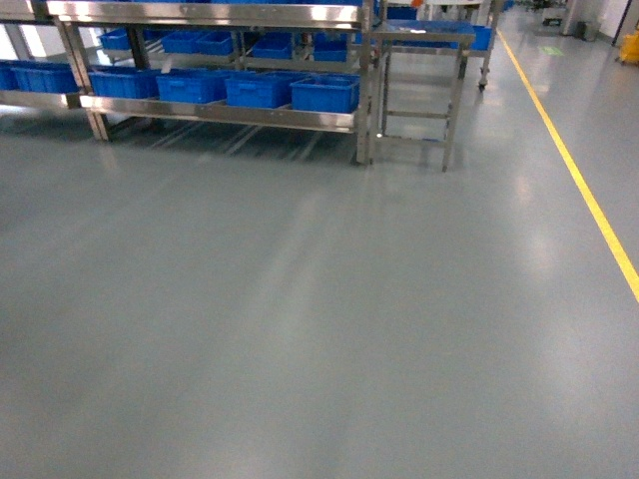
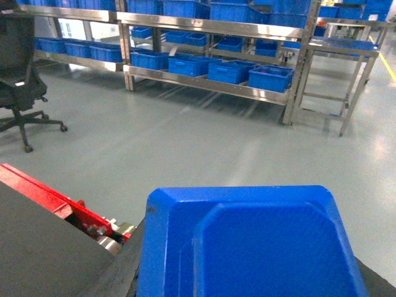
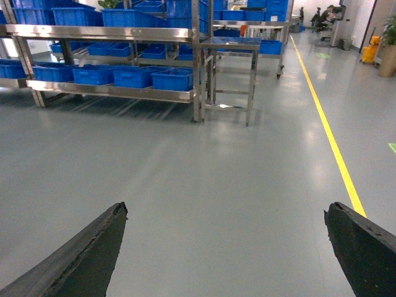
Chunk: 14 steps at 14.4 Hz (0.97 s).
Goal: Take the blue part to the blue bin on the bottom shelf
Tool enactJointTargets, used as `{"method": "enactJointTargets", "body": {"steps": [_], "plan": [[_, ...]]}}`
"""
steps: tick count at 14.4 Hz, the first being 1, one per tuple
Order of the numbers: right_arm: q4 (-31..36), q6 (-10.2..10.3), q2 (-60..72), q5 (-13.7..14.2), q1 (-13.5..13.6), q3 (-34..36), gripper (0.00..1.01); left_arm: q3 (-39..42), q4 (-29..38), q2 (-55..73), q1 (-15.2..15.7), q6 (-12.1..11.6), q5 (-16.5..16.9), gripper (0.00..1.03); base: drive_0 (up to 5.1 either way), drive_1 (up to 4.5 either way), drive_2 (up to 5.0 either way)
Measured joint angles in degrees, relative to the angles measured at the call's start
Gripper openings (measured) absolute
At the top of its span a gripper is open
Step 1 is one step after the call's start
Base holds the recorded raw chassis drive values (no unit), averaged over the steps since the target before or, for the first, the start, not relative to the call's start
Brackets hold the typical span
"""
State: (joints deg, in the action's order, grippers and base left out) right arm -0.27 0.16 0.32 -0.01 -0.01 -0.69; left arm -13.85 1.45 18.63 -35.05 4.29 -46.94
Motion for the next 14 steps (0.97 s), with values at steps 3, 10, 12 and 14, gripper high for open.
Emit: {"method": "enactJointTargets", "body": {"steps": [3,10,12,14], "plan": [[0.0,0.0,0.0,0.0,0.0,0.0,0.98,0.0,0.0,0.0,0.0,0.0,0.0,0.43,-1.7,-1.66,-1.7],[0.0,0.0,0.0,0.0,0.0,0.0,0.98,0.0,0.0,0.0,0.0,0.0,0.0,0.43,-1.7,-1.72,-1.7],[0.0,0.0,0.0,0.0,0.0,0.0,0.98,0.0,0.0,0.0,0.0,0.0,0.0,0.43,-1.8,-1.8,-1.8],[0.0,0.0,0.0,0.0,0.0,0.0,0.98,0.0,0.0,0.0,0.0,0.0,0.0,0.43,-1.8,-1.8,-1.8]]}}
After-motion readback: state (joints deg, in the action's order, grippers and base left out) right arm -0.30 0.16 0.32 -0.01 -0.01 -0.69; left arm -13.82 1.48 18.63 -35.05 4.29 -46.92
